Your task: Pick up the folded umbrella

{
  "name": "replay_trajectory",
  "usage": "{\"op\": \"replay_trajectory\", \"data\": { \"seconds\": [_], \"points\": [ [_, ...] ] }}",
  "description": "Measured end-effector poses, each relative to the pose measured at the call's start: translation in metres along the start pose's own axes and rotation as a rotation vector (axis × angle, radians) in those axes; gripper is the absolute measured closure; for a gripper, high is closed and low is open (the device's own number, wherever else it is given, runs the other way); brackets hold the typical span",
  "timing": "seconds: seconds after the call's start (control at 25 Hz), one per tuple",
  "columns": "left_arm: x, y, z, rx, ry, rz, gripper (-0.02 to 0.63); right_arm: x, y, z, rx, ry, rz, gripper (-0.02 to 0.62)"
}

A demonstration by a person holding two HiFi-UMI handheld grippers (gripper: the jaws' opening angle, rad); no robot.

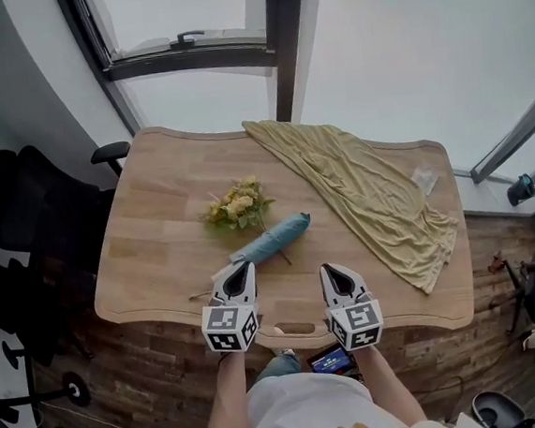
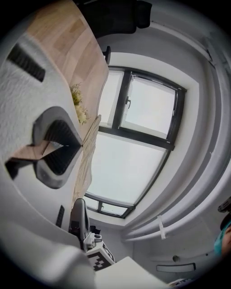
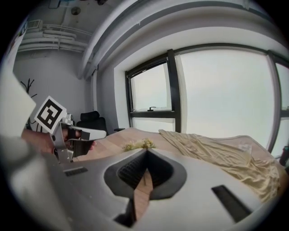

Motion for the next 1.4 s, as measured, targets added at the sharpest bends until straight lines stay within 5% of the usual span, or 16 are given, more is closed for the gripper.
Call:
{"op": "replay_trajectory", "data": {
  "seconds": [0.88, 1.4],
  "points": [
    [0.005, -0.016, -0.055, -0.017, 0.084, 0.004, 0.586, -0.033, -0.005, -0.033, -0.014, 0.041, -0.048, 0.584],
    [0.003, 0.000, -0.067, 0.074, 0.092, -0.109, 0.586, -0.036, 0.007, -0.042, 0.020, 0.023, -0.080, 0.584]
  ]
}}
Point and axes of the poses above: the fingertips, and each gripper's own axes: z backward along the fingers, x to its left, y out of its underside, the point moved 6 cm from there along z, backward along the fingers, and after that the axes turned 12 degrees about -y, right-handed, at the moved point
